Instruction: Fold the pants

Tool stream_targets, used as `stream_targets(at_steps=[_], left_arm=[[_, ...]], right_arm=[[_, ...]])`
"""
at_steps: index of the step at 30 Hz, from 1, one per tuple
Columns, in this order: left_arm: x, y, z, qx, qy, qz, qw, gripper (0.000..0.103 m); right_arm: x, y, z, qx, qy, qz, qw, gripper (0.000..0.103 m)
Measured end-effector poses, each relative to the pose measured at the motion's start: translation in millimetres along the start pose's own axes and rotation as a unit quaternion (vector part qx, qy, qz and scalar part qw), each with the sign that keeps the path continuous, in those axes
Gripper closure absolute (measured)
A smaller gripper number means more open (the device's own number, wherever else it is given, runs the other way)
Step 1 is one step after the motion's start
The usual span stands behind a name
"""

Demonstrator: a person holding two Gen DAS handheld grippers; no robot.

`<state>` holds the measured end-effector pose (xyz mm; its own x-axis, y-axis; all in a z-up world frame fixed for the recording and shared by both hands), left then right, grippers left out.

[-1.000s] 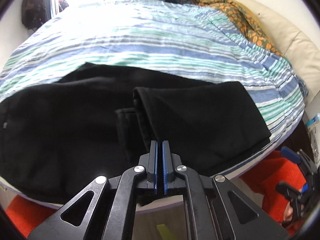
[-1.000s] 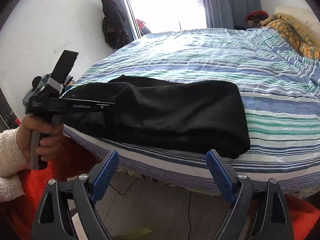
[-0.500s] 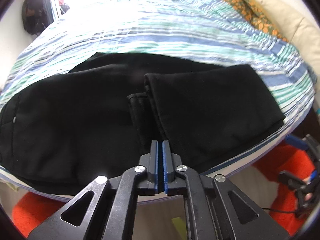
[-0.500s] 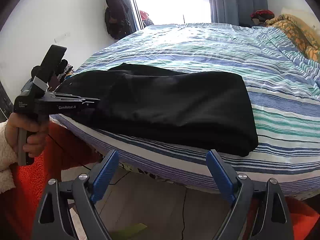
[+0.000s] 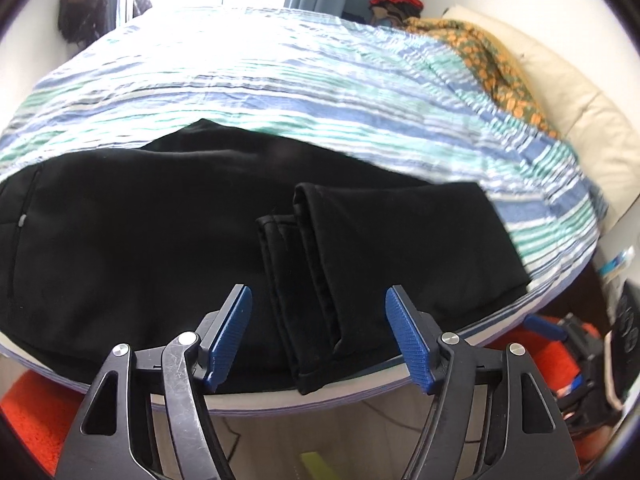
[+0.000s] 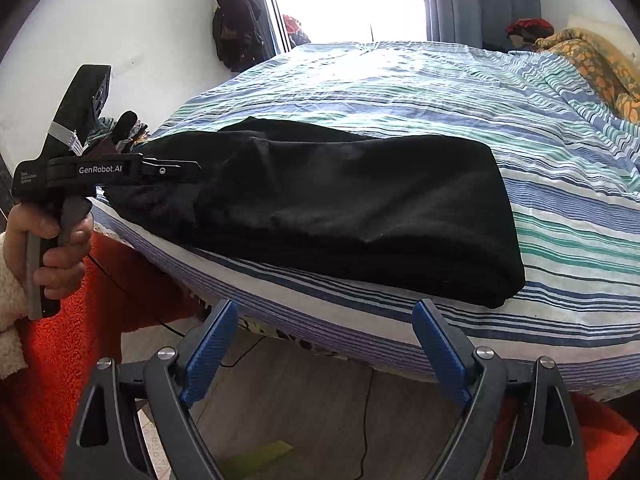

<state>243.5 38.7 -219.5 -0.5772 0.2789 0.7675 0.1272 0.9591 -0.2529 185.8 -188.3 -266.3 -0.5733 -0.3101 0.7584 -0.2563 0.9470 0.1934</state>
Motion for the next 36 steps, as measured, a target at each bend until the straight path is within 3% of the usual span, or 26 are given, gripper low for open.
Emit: stream_targets(at_steps=[3,6,9,15,16,17,18,19,23,25,27,30,32,33,34,36], left_arm=[[6,11,-5,0.055,-0.011,0.061,0.9966,0.036],[3,15,-8,0.074,-0.003,0.087,0.9935,0.057],[-8,1,-5,0.037,0.016,0.073,0.9965,0.065],[-37,-13,1,-0.002,0.056,0.009,0.9984,0.065],[-40,-15,2,-0.007,0.059,0.006,0.9982,0.072],[-43,-17,3,-0.014,0.063,0.003,0.9979,0.091],[-44,-21,5,-0.024,0.068,0.0,0.9974,0.101],[-40,-24,5,-0.033,0.062,-0.008,0.9975,0.102],[-8,-24,4,-0.065,0.033,-0.031,0.9969,0.102],[-15,-17,9,-0.08,0.048,-0.069,0.9933,0.102],[-34,-12,18,-0.079,0.076,-0.083,0.9905,0.102],[-44,-19,22,-0.088,0.083,-0.081,0.9893,0.098],[-33,-21,16,-0.079,0.065,-0.05,0.9935,0.092],[-25,-19,12,-0.066,0.051,-0.033,0.9959,0.078],[-17,-13,8,-0.052,0.034,-0.022,0.9978,0.055],[-7,0,3,-0.028,0.011,-0.017,0.9994,0.038]], right_arm=[[1,-5,0,-0.008,-0.001,0.0,1.0,0.015],[0,-8,1,-0.015,0.001,0.0,1.0,0.015],[-3,-8,0,-0.015,0.007,-0.001,1.0,0.015],[-4,1,2,0.003,0.009,-0.002,1.0,0.015],[-4,3,3,0.005,0.009,-0.002,1.0,0.015],[-4,3,3,0.007,0.009,-0.002,1.0,0.015],[-4,3,3,0.007,0.009,-0.001,1.0,0.015],[-3,3,3,0.007,0.009,-0.001,1.0,0.015],[4,-2,1,-0.002,-0.008,0.005,1.0,0.015],[5,-7,0,-0.012,-0.011,0.004,1.0,0.015],[2,-12,-1,-0.023,-0.005,0.002,1.0,0.015],[-3,-15,-2,-0.03,0.003,0.003,1.0,0.015],[-1,-13,-2,-0.026,0.001,0.001,1.0,0.015],[1,-12,-2,-0.022,-0.002,0.0,1.0,0.015],[1,-11,-1,-0.02,-0.004,-0.001,1.0,0.015],[2,-12,0,-0.018,-0.005,-0.001,1.0,0.015]])
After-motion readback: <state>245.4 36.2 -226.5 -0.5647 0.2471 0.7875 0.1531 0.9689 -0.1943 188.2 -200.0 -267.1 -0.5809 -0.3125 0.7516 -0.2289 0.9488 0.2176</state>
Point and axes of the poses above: each gripper's, at about its wrist camera, not at the fingertips, and x roughly against the way its jaws point, y to its left, z to its underside, the point moved 5 cm from there along -x, roughly the way its jaws point, and after that the axes turned 3 degrees about -x, right-handed, at the moved point
